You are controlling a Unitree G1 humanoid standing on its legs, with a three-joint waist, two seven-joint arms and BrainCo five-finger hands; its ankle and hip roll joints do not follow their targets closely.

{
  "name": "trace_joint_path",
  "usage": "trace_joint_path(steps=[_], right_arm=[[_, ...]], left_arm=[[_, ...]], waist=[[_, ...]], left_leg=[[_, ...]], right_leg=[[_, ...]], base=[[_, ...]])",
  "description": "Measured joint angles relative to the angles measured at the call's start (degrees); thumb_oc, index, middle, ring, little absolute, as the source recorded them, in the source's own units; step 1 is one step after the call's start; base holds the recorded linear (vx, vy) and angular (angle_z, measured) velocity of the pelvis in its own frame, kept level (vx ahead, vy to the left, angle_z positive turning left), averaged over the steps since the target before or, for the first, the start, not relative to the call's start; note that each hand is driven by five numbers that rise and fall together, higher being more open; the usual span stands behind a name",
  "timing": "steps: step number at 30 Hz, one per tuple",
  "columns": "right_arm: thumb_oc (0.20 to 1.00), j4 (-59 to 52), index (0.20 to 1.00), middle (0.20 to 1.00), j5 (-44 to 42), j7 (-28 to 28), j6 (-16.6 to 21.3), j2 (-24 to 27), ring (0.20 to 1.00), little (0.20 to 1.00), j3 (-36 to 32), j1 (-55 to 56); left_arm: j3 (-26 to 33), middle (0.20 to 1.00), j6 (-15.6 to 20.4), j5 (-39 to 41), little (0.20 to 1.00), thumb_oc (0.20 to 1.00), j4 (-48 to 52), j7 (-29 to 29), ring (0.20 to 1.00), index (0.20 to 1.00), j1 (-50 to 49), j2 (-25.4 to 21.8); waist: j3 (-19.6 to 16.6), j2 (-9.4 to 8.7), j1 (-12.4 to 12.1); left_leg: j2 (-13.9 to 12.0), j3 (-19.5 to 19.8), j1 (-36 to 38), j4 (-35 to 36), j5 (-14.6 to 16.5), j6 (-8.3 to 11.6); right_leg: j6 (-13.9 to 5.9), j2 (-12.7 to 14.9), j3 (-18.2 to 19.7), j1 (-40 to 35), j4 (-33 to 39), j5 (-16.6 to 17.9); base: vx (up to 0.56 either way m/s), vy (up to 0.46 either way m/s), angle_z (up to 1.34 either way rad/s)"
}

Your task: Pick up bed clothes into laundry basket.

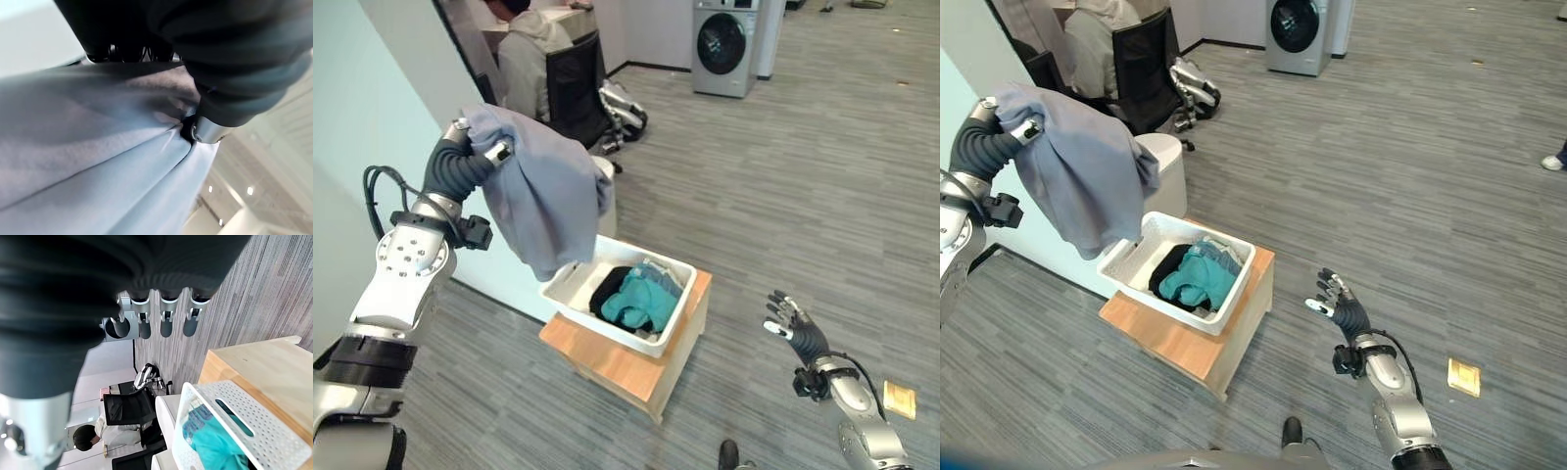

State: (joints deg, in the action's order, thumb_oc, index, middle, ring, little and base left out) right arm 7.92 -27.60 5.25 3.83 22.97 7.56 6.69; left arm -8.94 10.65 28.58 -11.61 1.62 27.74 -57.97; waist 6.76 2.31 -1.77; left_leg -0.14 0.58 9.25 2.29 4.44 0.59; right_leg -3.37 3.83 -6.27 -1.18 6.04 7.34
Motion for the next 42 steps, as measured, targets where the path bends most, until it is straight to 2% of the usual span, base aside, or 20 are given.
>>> trace_joint_path(steps=[1,5,7,8,13,16,19,22,24,25,26,27,28,29,30,31,33,34,35,42], right_arm=[[1.000,0.14,1.000,1.000,0.00,0.05,-0.08,0.16,1.000,1.000,0.45,0.09],[1.000,0.09,1.000,1.000,-0.09,0.16,-0.03,0.16,1.000,1.000,1.68,0.82],[1.000,0.13,1.000,1.000,-0.13,0.21,-0.04,0.01,1.000,1.000,2.59,1.09],[1.000,0.13,1.000,1.000,-0.21,0.15,-0.03,-0.05,1.000,1.000,2.55,1.37],[1.000,0.12,1.000,1.000,-0.26,0.16,-0.02,-0.04,1.000,1.000,2.51,3.13],[1.000,0.11,1.000,1.000,-0.28,0.16,-0.02,-0.04,1.000,1.000,2.50,4.21],[1.000,-0.35,1.000,1.000,-0.29,0.27,0.12,0.27,1.000,1.000,2.58,4.54],[1.000,-0.39,1.000,1.000,-0.28,0.27,0.22,0.29,1.000,1.000,2.58,4.53],[1.000,-0.90,1.000,1.000,-0.29,0.26,0.40,0.27,1.000,1.000,2.50,3.82],[1.000,-0.76,1.000,1.000,-0.27,0.28,0.38,0.14,1.000,1.000,2.75,3.30],[1.000,-0.87,1.000,1.000,-0.28,0.25,0.41,0.30,1.000,1.000,2.53,2.50],[1.000,-0.87,1.000,1.000,-0.28,0.17,0.45,0.46,1.000,1.000,2.17,2.48],[1.000,-0.71,1.000,1.000,-0.34,0.15,0.52,0.76,1.000,1.000,1.89,2.52],[1.000,-1.01,1.000,1.000,-0.37,0.15,0.34,0.84,1.000,1.000,2.00,3.18],[1.000,-1.84,1.000,1.000,-0.43,0.12,0.64,0.89,1.000,1.000,2.00,4.20],[1.000,-2.53,1.000,1.000,-0.45,0.13,0.65,1.14,1.000,1.000,2.11,3.85],[1.000,-2.71,1.000,1.000,-0.46,0.14,0.64,1.14,1.000,1.000,2.73,1.96],[1.000,-2.84,1.000,1.000,-0.46,0.16,0.61,1.14,1.000,1.000,3.09,1.56],[1.000,-3.05,1.000,1.000,-0.44,0.23,0.61,1.23,1.000,1.000,3.35,1.38],[1.000,-3.65,1.000,1.000,-0.42,0.93,0.66,1.94,1.000,1.000,3.54,1.54]], left_arm=[[-3.06,0.200,-0.27,0.02,0.200,0.200,-2.35,-0.21,0.200,0.200,2.15,-0.79],[-6.33,0.200,-1.28,0.02,0.200,0.200,-5.32,-0.80,0.200,0.200,3.62,-0.61],[-10.43,0.200,-1.81,0.03,0.200,0.200,-9.74,-0.78,0.200,0.200,6.89,-0.38],[-11.12,0.200,-2.20,0.02,0.200,0.200,-10.33,-0.79,0.200,0.200,6.85,-0.37],[-12.92,0.200,-2.65,-0.18,0.200,0.200,-11.21,-0.84,0.200,0.200,6.89,-0.37],[-13.74,0.200,-3.28,-0.52,0.200,0.200,-11.19,-0.93,0.200,0.200,6.83,-0.33],[-14.71,0.200,-3.67,-2.50,0.200,0.200,-11.27,-0.94,0.200,0.200,7.68,-0.10],[-15.95,0.200,-3.67,-2.93,0.200,0.200,-12.07,-0.81,0.200,0.200,8.90,0.07],[-15.99,0.200,-3.62,-2.95,0.200,0.200,-14.61,-0.57,0.200,0.200,10.34,1.14],[-16.08,0.200,-3.77,-3.24,0.200,0.200,-16.65,-0.51,0.200,0.200,11.03,1.06],[-16.11,0.200,-3.83,-4.62,0.200,0.200,-18.82,-0.16,0.200,0.200,11.03,1.16],[-16.15,0.200,-3.90,-5.01,0.200,0.200,-19.18,-0.10,0.200,0.200,11.10,1.28],[-16.06,0.200,-3.77,-5.19,0.200,0.200,-21.55,0.11,0.200,0.200,12.56,2.65],[-16.27,0.200,-4.33,-5.31,0.200,0.200,-24.28,0.47,0.200,0.200,13.02,4.07],[-16.27,0.200,-4.32,-5.87,0.200,0.200,-24.96,0.77,0.200,0.200,13.23,4.63],[-16.10,0.200,-4.28,-6.88,0.200,0.200,-26.74,1.09,0.200,0.200,13.77,5.38],[-15.56,0.200,-4.76,-7.54,0.200,0.200,-30.56,1.93,0.200,0.200,15.15,7.30],[-15.62,0.335,-4.98,-8.11,0.335,0.335,-30.98,1.91,0.335,0.335,15.14,7.48],[-15.63,1.000,-5.07,-9.83,1.000,1.000,-32.29,1.91,1.000,1.000,15.36,8.53],[-17.60,1.000,-5.90,-17.02,1.000,1.000,-35.45,1.92,1.000,1.000,20.23,8.51]], waist=[[-0.33,-0.22,-0.05],[-1.53,-1.38,0.89],[-2.11,-2.26,0.98],[-2.62,-3.11,1.74],[-3.16,-4.87,3.27],[-3.02,-5.56,3.30],[-2.28,-6.31,3.46],[-0.82,-8.32,3.39],[0.95,-9.98,3.48],[2.77,-11.53,3.90],[4.66,-12.61,5.11],[5.52,-12.44,5.54],[6.69,-11.60,5.71],[6.65,-12.70,6.51],[7.07,-14.23,6.67],[7.58,-14.50,6.31],[9.18,-15.02,7.16],[9.44,-15.18,7.90],[9.48,-15.18,8.86],[9.53,-14.75,9.04]], left_leg=[[0.01,-0.01,-0.03,0.10,-0.11,0.10],[0.16,-0.64,-0.24,0.56,-0.24,0.18],[0.40,-1.19,-0.24,0.56,-0.28,0.18],[0.44,-1.81,-0.85,0.56,-0.31,0.13],[0.84,-3.47,-2.21,0.60,-0.40,0.00],[0.73,-3.93,-2.46,0.63,-0.44,-0.05],[1.00,-3.72,-5.12,0.44,-0.78,-0.05],[1.62,-4.79,-8.40,-0.67,-0.82,-0.13],[1.74,-5.84,-11.19,-2.21,-0.84,-0.16],[1.87,-6.87,-11.68,-2.56,-0.87,-0.19],[1.61,-7.98,-12.88,-3.63,-0.88,-0.19],[0.78,-8.53,-13.86,-3.90,-0.92,-0.24],[-0.70,-9.44,-15.43,-3.68,-1.24,-0.47],[-0.43,-9.34,-15.39,-2.38,-2.06,-0.08],[0.43,-9.51,-15.28,-2.51,-1.98,0.03],[0.24,-9.13,-16.16,-2.74,-1.97,0.04],[0.44,-9.56,-16.67,-2.50,-1.97,0.05],[0.48,-9.59,-16.65,-2.43,-1.97,0.05],[0.41,-9.60,-16.52,-2.33,-1.94,0.09],[-0.21,-9.80,-14.58,-0.99,-2.20,0.50]], right_leg=[[-0.02,0.01,0.01,0.09,-0.01,0.06],[0.08,-0.43,0.71,1.09,-0.01,0.54],[0.22,-0.30,0.99,1.32,-0.01,0.71],[-0.06,-0.14,1.69,2.23,-0.01,0.86],[-0.10,0.06,3.20,4.14,-0.01,1.29],[-0.27,0.15,3.54,4.65,-0.01,1.51],[0.20,-0.20,3.86,7.09,-0.30,3.21],[0.05,-0.04,5.16,10.32,-0.32,4.52],[-0.85,0.20,6.43,12.87,-0.32,6.32],[-1.49,0.37,6.72,13.67,-0.23,6.03],[-3.24,0.93,6.21,14.73,0.04,2.29],[-4.89,0.52,5.15,15.54,0.01,-0.63],[-4.64,-0.25,3.99,16.83,-0.87,-1.23],[-3.24,-0.44,2.63,16.74,-4.32,0.96],[-0.30,-0.51,4.65,15.85,-2.75,3.38],[-0.52,-0.87,6.35,16.38,-1.45,5.00],[-0.54,-0.95,7.05,16.94,-0.38,6.16],[-0.53,-0.95,7.07,16.97,-0.39,6.17],[-0.52,-1.03,7.16,16.91,-0.39,6.18],[-0.65,-1.35,7.61,15.76,-0.36,6.02]], base=[[0.01,0.011,-0.03],[0.00,0.007,-0.09],[-0.02,0.007,-0.16],[-0.03,0.007,-0.26],[-0.02,0.001,-0.18],[-0.04,0.002,-0.06],[-0.10,0.006,0.01],[-0.09,0.021,-0.17],[-0.06,0.010,-0.31],[-0.12,0.016,-0.42],[-0.08,0.013,-0.44],[-0.09,0.028,-0.38],[-0.05,0.012,-0.32],[-0.06,0.013,-0.30],[-0.02,0.002,-0.46],[-0.01,0.017,-0.47],[0.00,0.018,-0.35],[0.01,0.014,-0.15],[0.01,0.013,-0.08],[0.02,0.007,-0.04]])
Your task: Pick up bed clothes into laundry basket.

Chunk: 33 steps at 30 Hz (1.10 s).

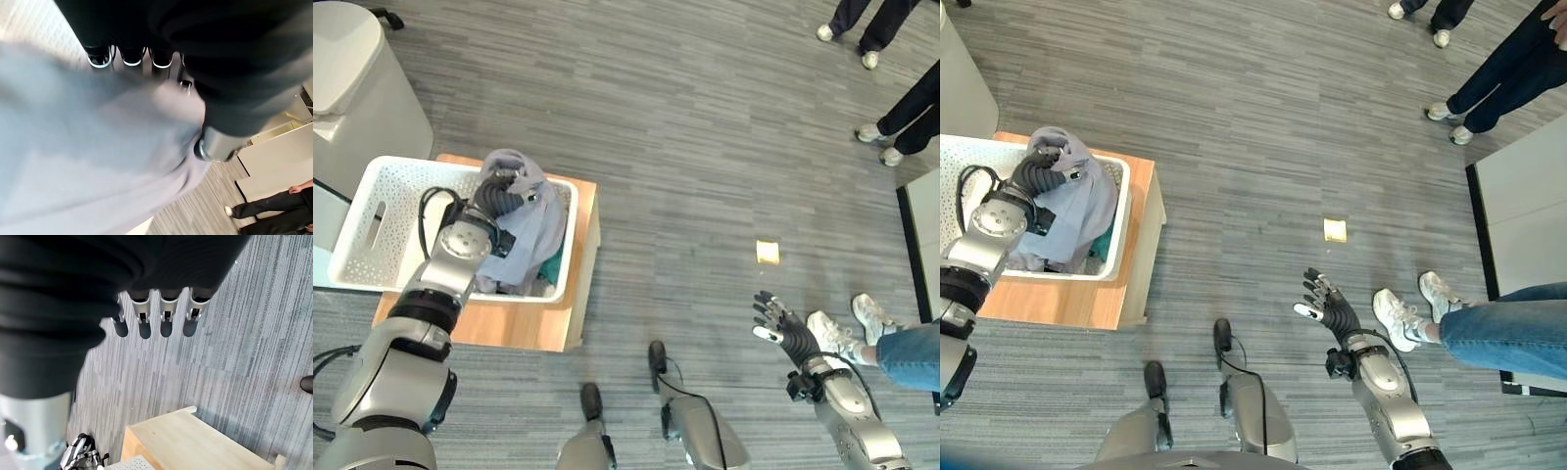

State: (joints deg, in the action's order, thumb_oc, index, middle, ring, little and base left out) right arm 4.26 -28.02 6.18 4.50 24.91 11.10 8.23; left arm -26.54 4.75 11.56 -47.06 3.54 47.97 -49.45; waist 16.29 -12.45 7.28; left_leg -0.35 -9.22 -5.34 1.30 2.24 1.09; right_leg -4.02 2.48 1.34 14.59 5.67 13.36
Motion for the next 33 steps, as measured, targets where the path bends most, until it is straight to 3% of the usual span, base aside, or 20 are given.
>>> trace_joint_path(steps=[5,8,11,13,14,16,20,21,23,28,29,30,33], right_arm=[[1.000,-0.10,1.000,1.000,0.00,0.56,0.05,0.14,1.000,1.000,-0.05,0.17],[1.000,-0.07,1.000,1.000,0.01,0.91,-0.02,1.10,1.000,1.000,0.01,0.39],[1.000,-0.22,1.000,1.000,0.02,1.71,0.00,1.10,1.000,1.000,-0.50,0.19],[1.000,-0.63,1.000,1.000,0.47,1.97,-0.05,1.27,1.000,1.000,-2.29,1.35],[1.000,-0.62,1.000,1.000,0.48,1.96,-0.06,1.42,1.000,1.000,-2.63,1.67],[1.000,-1.03,1.000,1.000,0.57,1.91,-0.23,-0.15,1.000,1.000,-5.24,2.05],[1.000,0.28,1.000,1.000,0.67,1.19,-0.24,-0.34,1.000,1.000,-9.32,3.54],[1.000,0.78,1.000,1.000,1.04,0.86,-0.23,-0.54,1.000,1.000,-9.92,3.31],[1.000,2.87,1.000,1.000,1.23,0.35,-0.07,-1.21,1.000,1.000,-11.34,3.29],[1.000,7.38,1.000,1.000,2.40,-0.17,0.17,-5.54,1.000,1.000,-14.40,7.17],[1.000,10.87,1.000,1.000,2.26,-1.18,0.93,-8.88,1.000,1.000,-16.59,8.75],[1.000,11.97,1.000,1.000,2.25,-1.42,0.99,-9.53,1.000,1.000,-16.70,9.55],[1.000,16.80,1.000,1.000,-3.99,-2.11,1.17,-13.25,1.000,1.000,-15.52,10.12]], left_arm=[[-1.91,1.000,-0.31,-5.05,1.000,1.000,5.30,-0.19,1.000,1.000,0.04,-2.70],[-0.54,1.000,-0.32,-6.41,1.000,1.000,8.44,-0.21,1.000,1.000,-1.30,-3.73],[4.40,1.000,-0.19,-7.25,1.000,1.000,12.58,-0.17,1.000,1.000,-6.21,-5.67],[13.18,1.000,0.35,-7.24,1.000,1.000,17.12,-0.20,1.000,1.000,-15.06,-5.03],[13.66,1.000,0.06,-7.20,1.000,1.000,16.94,-0.22,1.000,1.000,-16.13,-5.15],[24.75,1.000,0.59,-2.63,1.000,1.000,29.25,0.09,1.000,1.000,-30.71,-4.23],[31.68,1.000,3.47,4.74,1.000,1.000,41.64,-0.10,1.000,1.000,-47.44,3.88],[33.72,1.000,4.56,6.61,1.000,1.000,43.16,-0.13,1.000,1.000,-50.10,7.30],[36.25,1.000,6.64,11.20,1.000,1.000,45.05,-0.04,1.000,1.000,-54.85,19.18],[34.65,1.000,6.89,18.68,1.000,1.000,42.33,-2.79,1.000,1.000,-63.60,29.29],[34.98,1.000,7.27,24.94,1.000,1.000,35.48,-4.47,1.000,1.000,-64.14,36.43],[34.55,1.000,6.81,27.18,1.000,1.000,32.35,-4.65,1.000,1.000,-64.25,38.97],[27.42,1.000,4.55,31.12,1.000,1.000,27.52,-6.16,1.000,1.000,-65.59,41.11]], waist=[[-0.06,1.73,-1.25],[-0.30,4.47,-3.02],[-0.45,5.62,-3.46],[-0.93,6.92,-4.31],[-1.10,7.26,-4.70],[-1.43,7.85,-5.94],[-3.25,9.79,-8.22],[-3.77,10.22,-8.64],[-4.83,11.32,-9.69],[-7.40,10.92,-10.72],[-9.45,11.62,-10.68],[-10.19,11.91,-10.66],[-11.06,11.84,-10.48]], left_leg=[[-0.21,0.99,0.87,0.75,-0.62,0.44],[-0.51,2.13,1.95,1.74,-0.81,0.59],[-0.77,2.39,3.68,2.79,-1.13,0.78],[-0.99,2.89,5.25,3.61,-1.15,0.89],[-1.01,3.68,5.32,3.69,-1.33,1.06],[-1.34,4.06,6.23,3.95,-1.34,1.13],[-1.30,6.53,7.23,3.96,-1.33,1.14],[-1.23,6.91,7.41,3.96,-1.33,1.14],[-0.86,8.40,8.13,3.96,-1.36,1.11],[-0.53,9.96,8.34,3.96,-1.48,0.88],[-0.41,9.98,8.35,3.96,-1.47,0.86],[-0.34,10.02,8.37,3.96,-1.48,0.84],[-0.48,10.30,8.54,3.96,-1.75,0.48]], right_leg=[[0.59,0.26,-1.27,-0.94,0.02,-0.99],[0.65,-0.04,-2.20,-2.10,0.02,-1.00],[1.22,-0.29,-2.68,-3.40,0.04,-1.47],[1.41,-0.56,-2.95,-4.80,0.05,-2.16],[1.64,-0.66,-3.67,-5.20,0.05,-2.42],[1.47,-0.51,-4.20,-6.19,0.06,-3.17],[1.46,-0.21,-6.16,-8.24,0.06,-4.12],[1.34,-0.08,-6.56,-8.61,0.07,-4.26],[0.86,0.40,-7.91,-9.94,0.08,-4.73],[0.52,1.18,-9.37,-10.92,0.25,-5.65],[0.52,1.42,-9.46,-11.01,0.37,-5.73],[0.47,1.49,-9.50,-11.06,0.37,-5.75],[0.61,1.32,-9.82,-11.25,0.35,-5.64]], base=[[0.05,-0.004,0.11],[0.03,-0.002,0.13],[0.05,-0.017,0.04],[0.04,-0.019,0.14],[0.06,-0.032,0.26],[0.06,-0.034,0.21],[0.04,-0.024,0.30],[0.01,-0.035,0.24],[0.00,-0.029,0.34],[-0.01,-0.054,0.19],[-0.03,-0.077,0.04],[-0.02,-0.069,0.03],[0.00,-0.063,0.04]])
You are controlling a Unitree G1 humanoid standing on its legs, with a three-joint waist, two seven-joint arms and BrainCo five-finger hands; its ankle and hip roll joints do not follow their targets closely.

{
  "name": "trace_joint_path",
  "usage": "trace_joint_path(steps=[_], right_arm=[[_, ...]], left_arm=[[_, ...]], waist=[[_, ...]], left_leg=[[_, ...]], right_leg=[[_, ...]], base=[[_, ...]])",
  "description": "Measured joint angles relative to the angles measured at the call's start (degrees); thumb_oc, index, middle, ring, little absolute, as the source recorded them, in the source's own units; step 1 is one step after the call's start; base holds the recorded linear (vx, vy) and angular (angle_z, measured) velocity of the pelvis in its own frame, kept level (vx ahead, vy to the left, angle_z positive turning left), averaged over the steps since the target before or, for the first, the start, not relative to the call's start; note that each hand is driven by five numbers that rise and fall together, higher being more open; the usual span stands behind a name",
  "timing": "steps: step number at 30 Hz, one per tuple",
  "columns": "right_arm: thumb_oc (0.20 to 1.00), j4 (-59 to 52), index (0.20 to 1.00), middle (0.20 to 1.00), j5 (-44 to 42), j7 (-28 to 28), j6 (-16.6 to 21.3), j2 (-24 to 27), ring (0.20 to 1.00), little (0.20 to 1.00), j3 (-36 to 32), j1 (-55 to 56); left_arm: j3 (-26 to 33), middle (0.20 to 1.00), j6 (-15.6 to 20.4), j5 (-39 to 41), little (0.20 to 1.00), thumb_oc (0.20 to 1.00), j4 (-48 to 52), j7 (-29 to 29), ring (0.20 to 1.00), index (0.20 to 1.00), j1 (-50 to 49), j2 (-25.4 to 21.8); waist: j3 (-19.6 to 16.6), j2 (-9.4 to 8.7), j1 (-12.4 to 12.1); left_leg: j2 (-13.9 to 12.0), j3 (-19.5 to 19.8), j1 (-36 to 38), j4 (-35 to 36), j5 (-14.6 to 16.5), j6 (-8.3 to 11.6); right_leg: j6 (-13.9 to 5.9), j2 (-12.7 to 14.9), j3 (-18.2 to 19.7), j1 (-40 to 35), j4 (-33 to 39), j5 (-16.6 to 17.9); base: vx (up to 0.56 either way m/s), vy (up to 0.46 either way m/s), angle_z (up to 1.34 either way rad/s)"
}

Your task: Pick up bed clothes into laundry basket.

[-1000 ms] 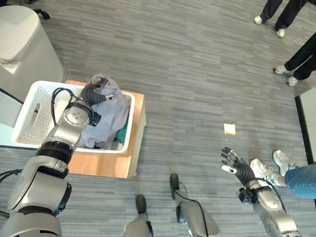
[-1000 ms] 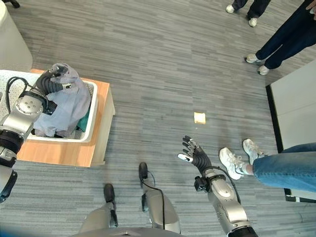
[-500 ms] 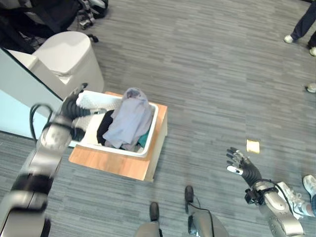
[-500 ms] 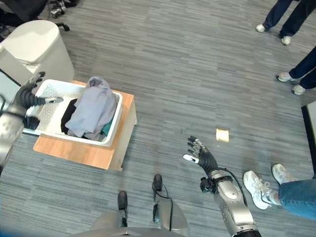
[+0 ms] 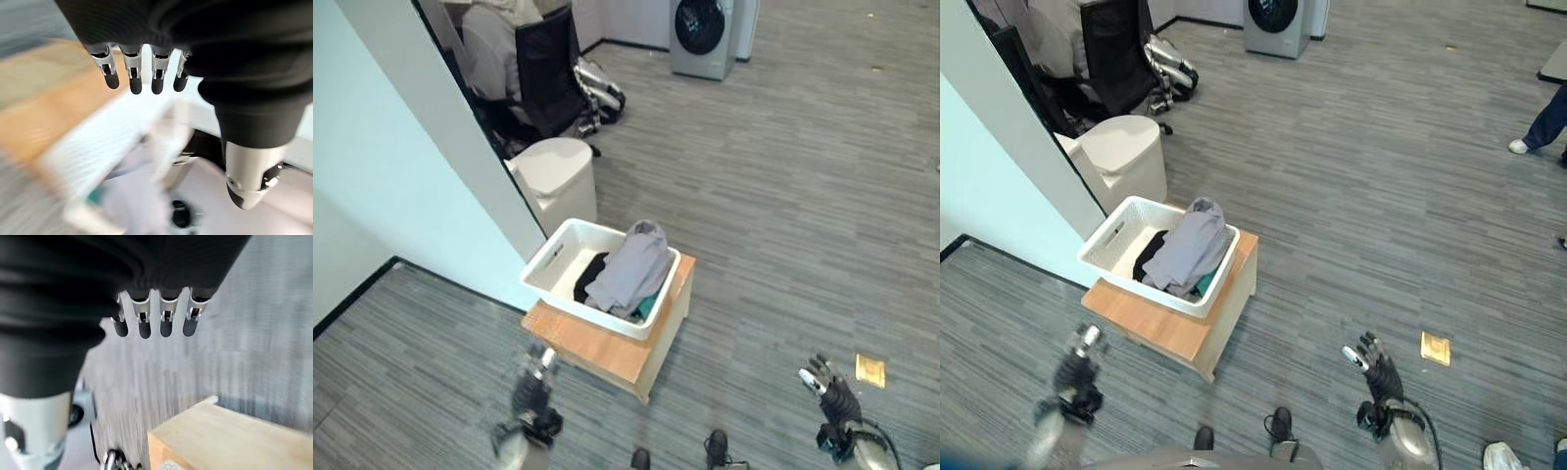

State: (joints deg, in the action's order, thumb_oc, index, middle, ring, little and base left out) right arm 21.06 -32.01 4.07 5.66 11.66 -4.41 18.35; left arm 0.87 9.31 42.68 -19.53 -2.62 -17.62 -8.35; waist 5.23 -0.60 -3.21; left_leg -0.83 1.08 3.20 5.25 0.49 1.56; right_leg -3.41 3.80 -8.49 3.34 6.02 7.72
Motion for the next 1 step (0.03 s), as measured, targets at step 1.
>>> trace_joint_path(steps=[1], right_arm=[[1.000,-0.47,1.000,1.000,-2.04,0.04,0.01,0.12,1.000,1.000,1.52,-0.18]], left_arm=[[-1.42,1.000,-0.01,-0.03,1.000,1.000,0.19,-0.03,1.000,1.000,0.82,-0.34]], waist=[[-0.04,0.07,0.05]], left_leg=[[-0.04,0.12,0.07,0.00,-0.06,-0.12]], right_leg=[[0.04,0.00,-0.18,-0.17,0.01,0.03]], base=[[0.00,-0.043,0.05]])
